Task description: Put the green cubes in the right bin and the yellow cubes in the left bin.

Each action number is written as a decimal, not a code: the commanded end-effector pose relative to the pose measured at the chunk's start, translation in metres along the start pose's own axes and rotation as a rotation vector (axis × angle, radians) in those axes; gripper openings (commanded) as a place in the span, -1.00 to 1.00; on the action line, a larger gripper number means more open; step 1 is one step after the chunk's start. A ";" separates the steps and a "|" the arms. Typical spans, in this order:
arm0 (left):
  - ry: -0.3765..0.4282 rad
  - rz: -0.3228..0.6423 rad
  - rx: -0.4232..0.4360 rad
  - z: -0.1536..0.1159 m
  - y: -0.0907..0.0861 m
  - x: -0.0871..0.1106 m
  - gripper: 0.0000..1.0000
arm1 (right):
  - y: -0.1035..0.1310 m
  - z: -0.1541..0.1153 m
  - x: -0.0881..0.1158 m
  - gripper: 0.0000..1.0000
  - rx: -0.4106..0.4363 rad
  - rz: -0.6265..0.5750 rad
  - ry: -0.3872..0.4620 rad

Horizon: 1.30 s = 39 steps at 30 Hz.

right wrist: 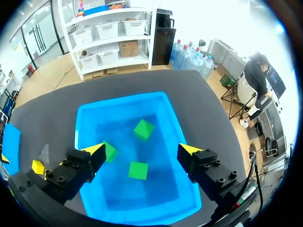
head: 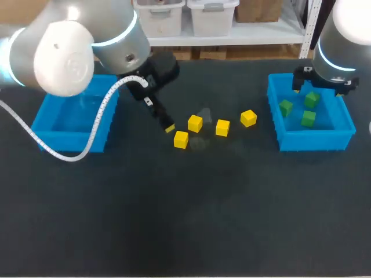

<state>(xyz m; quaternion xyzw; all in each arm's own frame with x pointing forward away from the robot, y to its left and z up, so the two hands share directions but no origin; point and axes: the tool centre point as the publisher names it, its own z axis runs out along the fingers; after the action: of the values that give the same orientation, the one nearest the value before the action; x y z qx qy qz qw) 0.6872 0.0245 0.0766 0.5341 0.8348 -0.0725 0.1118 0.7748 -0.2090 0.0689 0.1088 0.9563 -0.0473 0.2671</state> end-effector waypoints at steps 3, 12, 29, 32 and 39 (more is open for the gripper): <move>0.024 0.136 -0.009 0.007 -0.003 0.003 1.00 | -0.002 -0.001 0.003 1.00 -0.002 0.003 -0.013; 0.111 0.288 -0.014 0.033 -0.008 -0.003 1.00 | -0.002 -0.001 0.003 1.00 -0.002 0.003 -0.013; 0.179 0.360 0.052 0.067 -0.012 -0.013 1.00 | -0.002 -0.001 0.003 1.00 -0.002 0.003 -0.013; 0.189 0.363 0.057 0.070 -0.012 -0.013 1.00 | -0.002 -0.001 0.003 1.00 -0.002 0.003 -0.013; 0.212 0.361 0.054 0.079 -0.012 -0.014 1.00 | -0.002 -0.001 0.003 1.00 -0.002 0.003 -0.013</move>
<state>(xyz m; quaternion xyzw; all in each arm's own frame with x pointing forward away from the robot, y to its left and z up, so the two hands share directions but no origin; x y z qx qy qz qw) 0.6864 -0.0076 0.0066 0.6827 0.7299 -0.0192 0.0279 0.7742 -0.2091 0.0685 0.1087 0.9558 -0.0470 0.2690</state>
